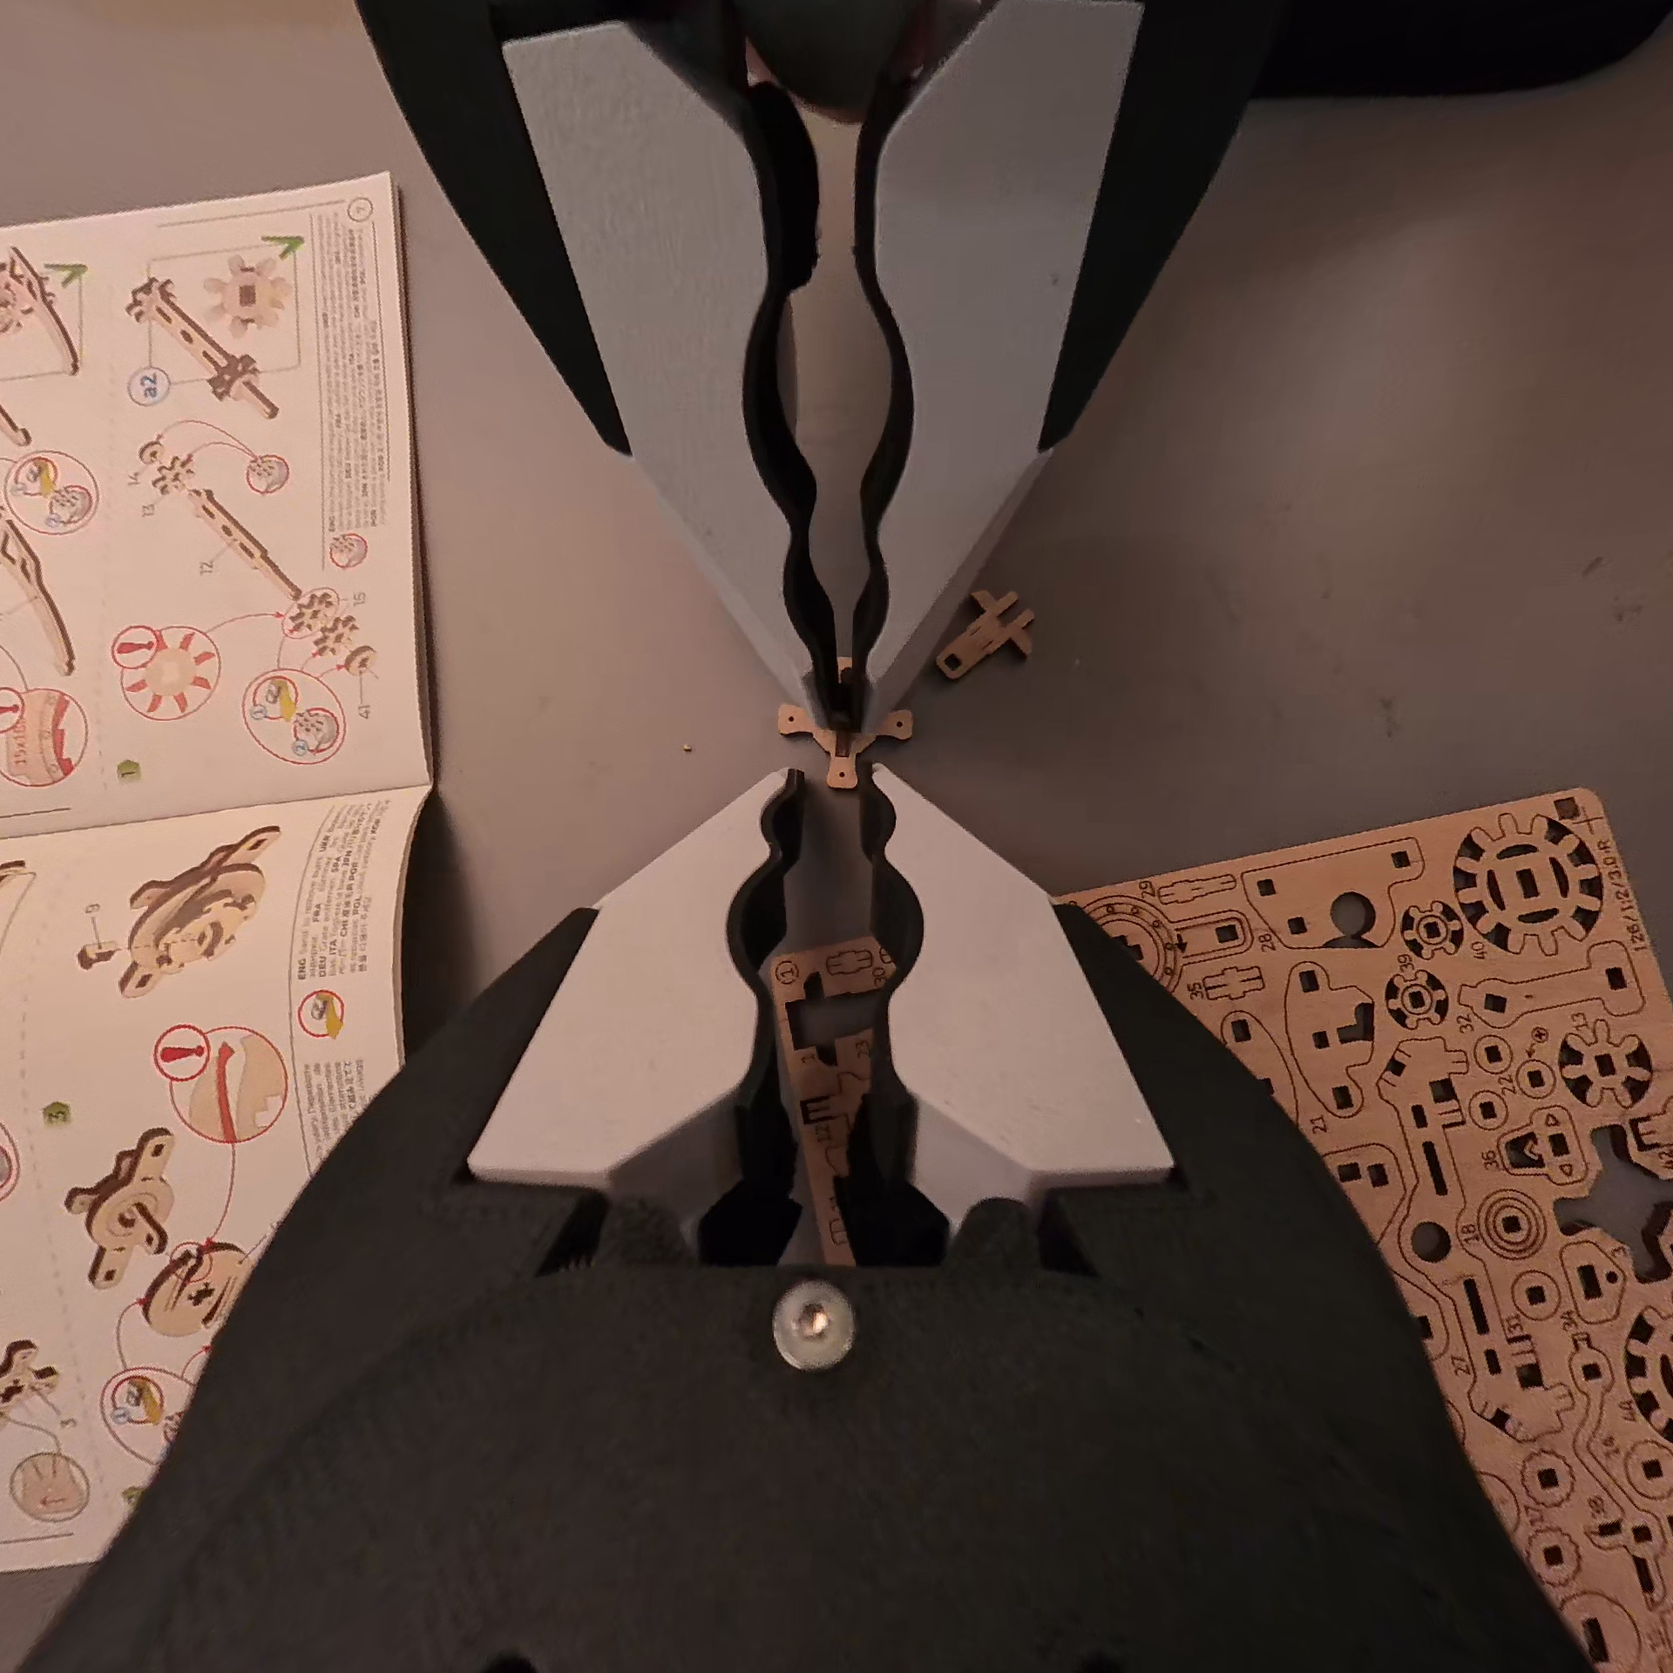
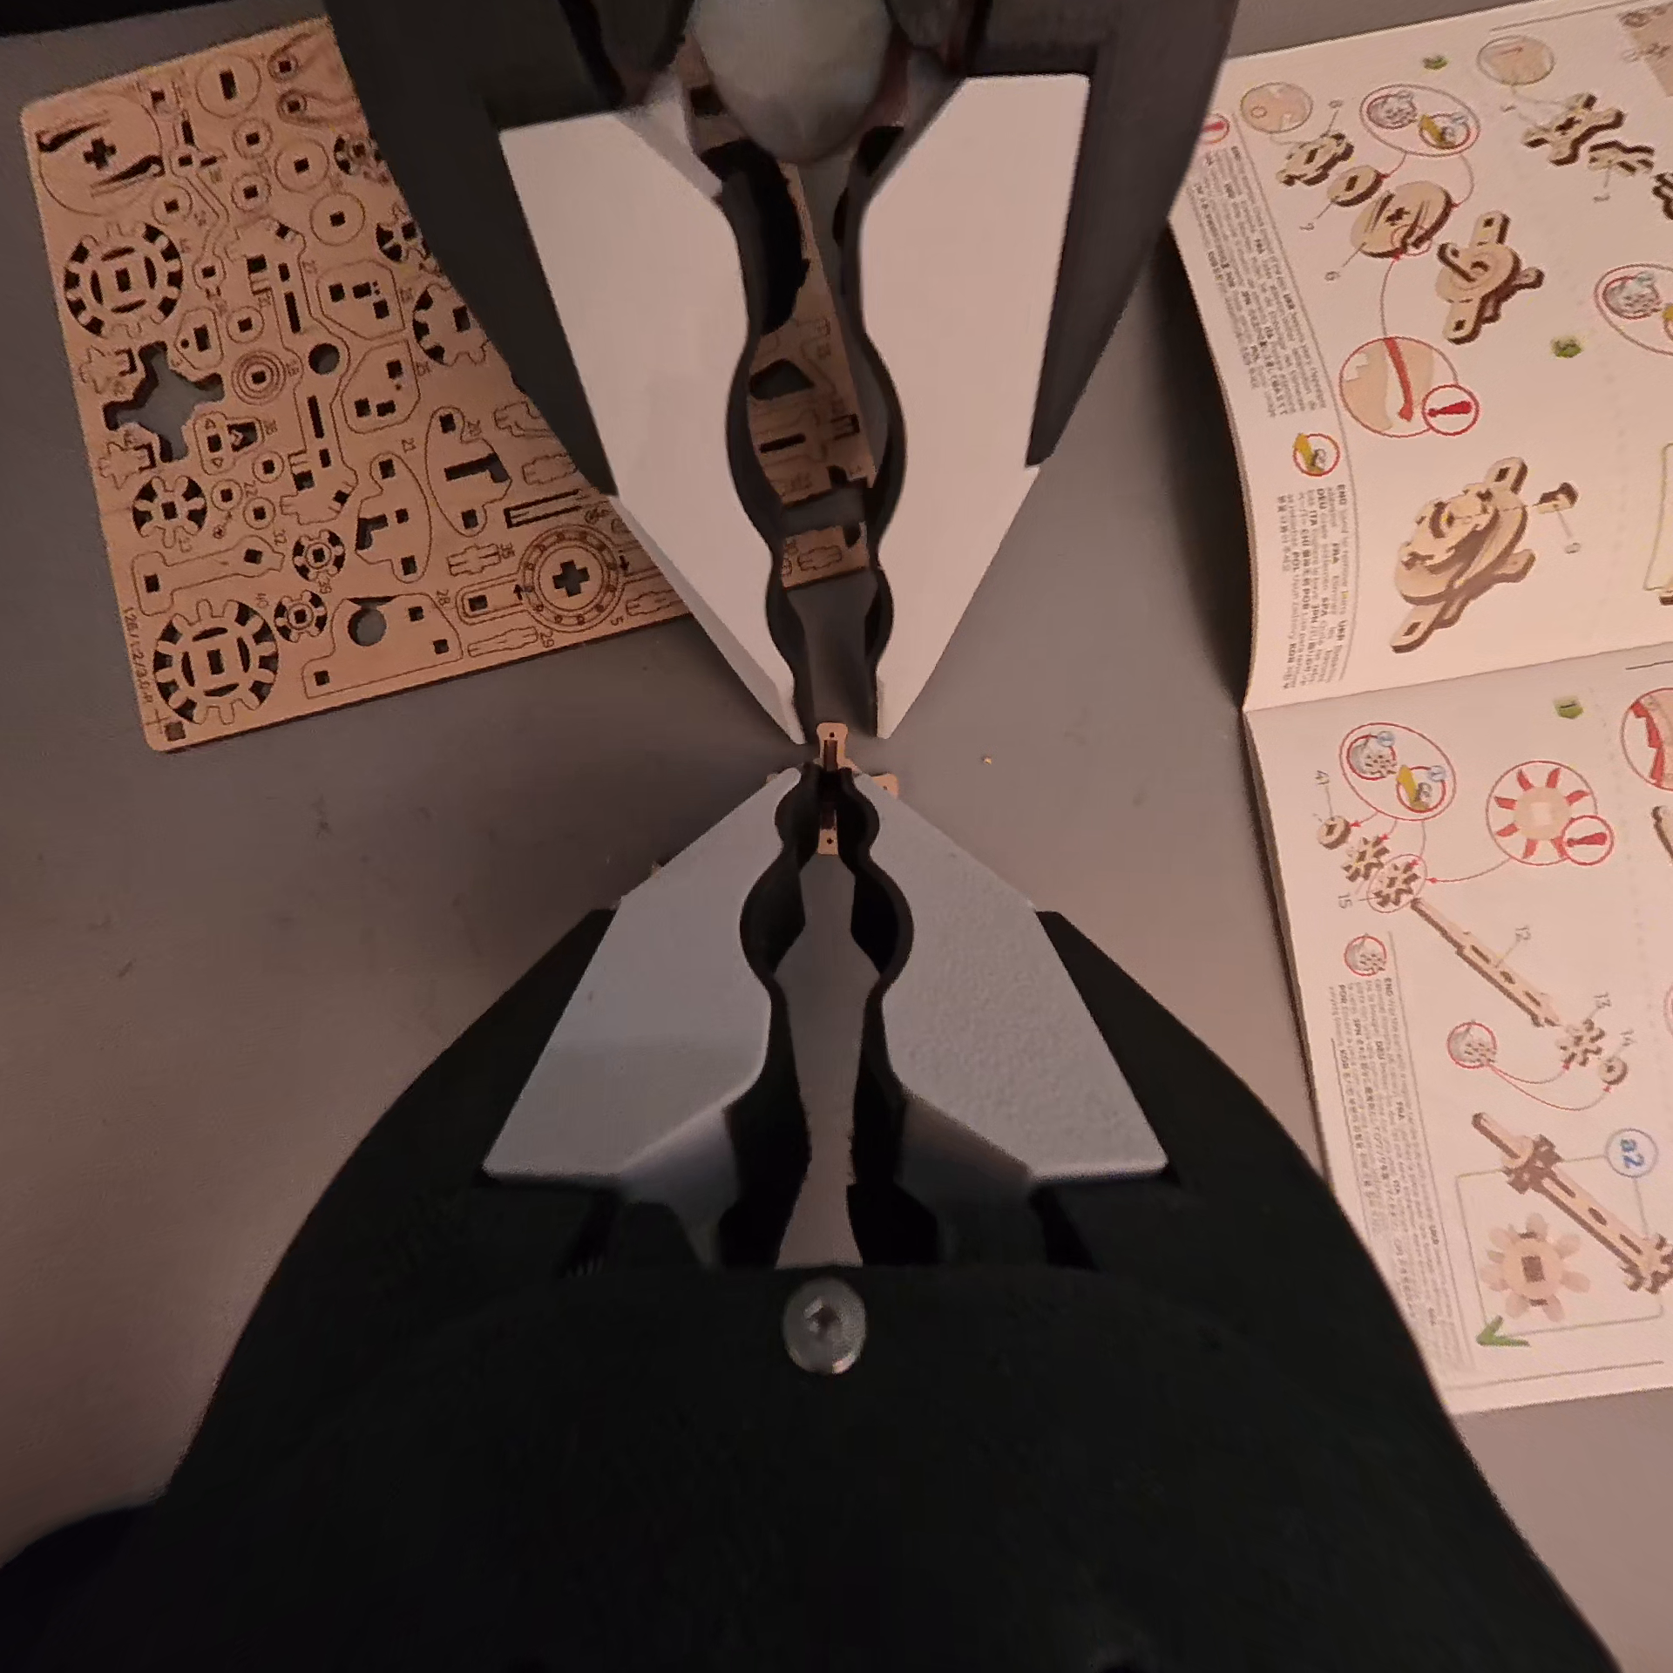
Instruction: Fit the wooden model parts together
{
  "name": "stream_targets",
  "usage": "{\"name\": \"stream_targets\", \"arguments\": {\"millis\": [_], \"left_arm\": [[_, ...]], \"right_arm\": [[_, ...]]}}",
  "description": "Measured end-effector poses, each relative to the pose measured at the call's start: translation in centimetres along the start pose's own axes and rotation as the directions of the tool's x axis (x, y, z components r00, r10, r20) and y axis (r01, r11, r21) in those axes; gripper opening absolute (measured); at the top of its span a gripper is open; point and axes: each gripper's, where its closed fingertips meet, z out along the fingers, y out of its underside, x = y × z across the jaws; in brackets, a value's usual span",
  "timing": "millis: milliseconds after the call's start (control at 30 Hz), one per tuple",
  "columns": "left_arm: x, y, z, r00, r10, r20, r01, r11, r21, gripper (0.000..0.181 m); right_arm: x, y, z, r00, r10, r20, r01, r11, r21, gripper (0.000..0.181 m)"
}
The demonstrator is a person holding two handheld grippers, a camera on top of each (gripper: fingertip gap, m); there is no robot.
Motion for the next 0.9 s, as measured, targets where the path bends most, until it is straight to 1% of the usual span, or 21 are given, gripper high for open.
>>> {"name": "stream_targets", "arguments": {"millis": [333,467,567,667,767,900], "left_arm": [[0.0,-0.1,0.1,1.000,0.001,-0.004,-0.001,1.000,0.002,0.009],[0.1,-0.1,0.1,1.000,0.004,-0.007,-0.004,1.000,0.006,0.007],[0.1,0.1,-0.2,1.000,-0.002,-0.012,0.002,1.000,-0.006,0.011],[0.1,-0.5,-1.5,1.000,-0.017,-0.014,0.018,0.999,0.038,0.012],[-0.2,-1.4,-3.5,0.999,-0.040,-0.003,0.041,0.993,0.111,0.011],[-0.9,-1.3,-5.4,0.998,-0.052,0.044,0.046,0.991,0.129,0.012]], "right_arm": [[0.0,0.2,0.1,0.999,-0.043,-0.019,0.040,0.988,-0.147,0.002],[0.0,0.2,0.1,0.999,-0.045,-0.017,0.042,0.988,-0.151,0.002],[0.0,0.3,0.1,0.999,-0.043,-0.007,0.041,0.986,-0.163,0.002],[0.0,0.3,0.1,0.999,-0.033,0.006,0.034,0.985,-0.167,0.002],[-0.1,0.4,0.1,0.998,-0.064,-0.017,0.059,0.976,-0.210,0.002],[-0.1,0.4,0.1,0.996,-0.088,-0.033,0.076,0.963,-0.259,0.002]]}}
